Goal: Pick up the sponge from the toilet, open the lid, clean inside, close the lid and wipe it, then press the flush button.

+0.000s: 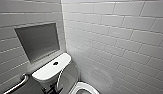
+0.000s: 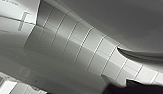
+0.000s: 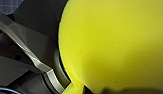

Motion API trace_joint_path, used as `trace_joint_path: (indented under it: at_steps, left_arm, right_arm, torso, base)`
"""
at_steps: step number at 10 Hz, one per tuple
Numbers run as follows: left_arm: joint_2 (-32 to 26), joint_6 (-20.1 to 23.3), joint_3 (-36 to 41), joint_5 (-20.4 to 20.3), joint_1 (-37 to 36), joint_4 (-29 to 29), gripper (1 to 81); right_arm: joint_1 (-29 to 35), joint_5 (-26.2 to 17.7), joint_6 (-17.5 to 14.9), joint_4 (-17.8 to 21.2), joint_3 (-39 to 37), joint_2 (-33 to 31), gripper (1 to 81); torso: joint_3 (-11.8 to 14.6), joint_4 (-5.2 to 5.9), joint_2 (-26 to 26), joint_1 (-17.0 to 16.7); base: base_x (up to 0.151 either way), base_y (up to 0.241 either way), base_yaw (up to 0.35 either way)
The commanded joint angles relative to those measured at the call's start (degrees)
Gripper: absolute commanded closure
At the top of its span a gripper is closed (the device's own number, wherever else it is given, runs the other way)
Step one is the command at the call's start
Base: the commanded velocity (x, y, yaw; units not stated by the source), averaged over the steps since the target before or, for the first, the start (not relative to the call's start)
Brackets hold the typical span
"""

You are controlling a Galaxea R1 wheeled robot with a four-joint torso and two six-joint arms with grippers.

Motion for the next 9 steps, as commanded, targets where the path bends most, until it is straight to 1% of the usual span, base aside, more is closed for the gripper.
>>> trace_joint_path:
  at_steps: [1,2,3,5,6,7,8,9]
  left_arm:
    - [-4.45,13.04,-16.37,5.1,1.05,6.97,1.0]
    - [-3.57,12.95,-20.85,4.48,2.81,7.24,1.0]
    - [-3.3,12.86,-22.73,4.04,4.92,7.41,1.0]
    - [-1.03,13.04,-30.17,3.69,9.31,8.79,1.0]
    - [-0.23,12.86,-32.04,2.46,10.98,12.24,1.0]
    - [0.65,12.69,-32.48,-0.18,13.0,17.78,1.0]
    - [1.26,10.85,-32.22,-2.63,14.59,22.85,1.0]
    - [1.27,7.06,-32.39,-5.01,15.29,27.8,1.0]
  right_arm:
    - [-0.3,-2.66,-0.13,-0.73,1.03,0.45,81.1]
    - [-0.3,-2.66,-0.21,-0.81,1.65,0.37,81.1]
    - [-0.3,-2.66,-0.22,-0.9,2.18,0.19,81.1]
    - [-0.13,-2.66,-0.22,-0.9,2.62,-0.07,81.1]
    - [-0.12,-2.66,-0.22,-0.9,2.53,-0.16,81.1]
    - [-0.04,-2.66,-0.22,-0.9,2.62,-0.07,81.1]
    - [-0.03,-2.66,-0.22,-0.99,2.62,-0.07,81.1]
    - [-0.03,-2.66,-0.3,-0.99,2.62,-0.07,81.1]
  torso:
    - [0.0,0.0,0.0,0.0]
    - [0.02,-0.02,0.0,0.0]
    - [0.04,-0.04,0.0,0.0]
    - [0.06,-0.09,0.0,0.0]
    - [0.09,-0.09,0.0,0.0]
    - [0.11,-0.09,0.0,-0.02]
    - [0.09,-0.11,0.0,0.0]
    - [0.09,-0.06,0.0,0.0]
  base:
    - [0.0,0.0,0.0]
    - [0.0,0.0,0.0]
    - [0.0,0.0,0.0]
    - [0.0,0.0,0.0]
    - [0.0,0.0,0.0]
    - [0.0,0.0,0.0]
    - [0.0,0.0,0.0]
    - [0.0,0.0,0.0]
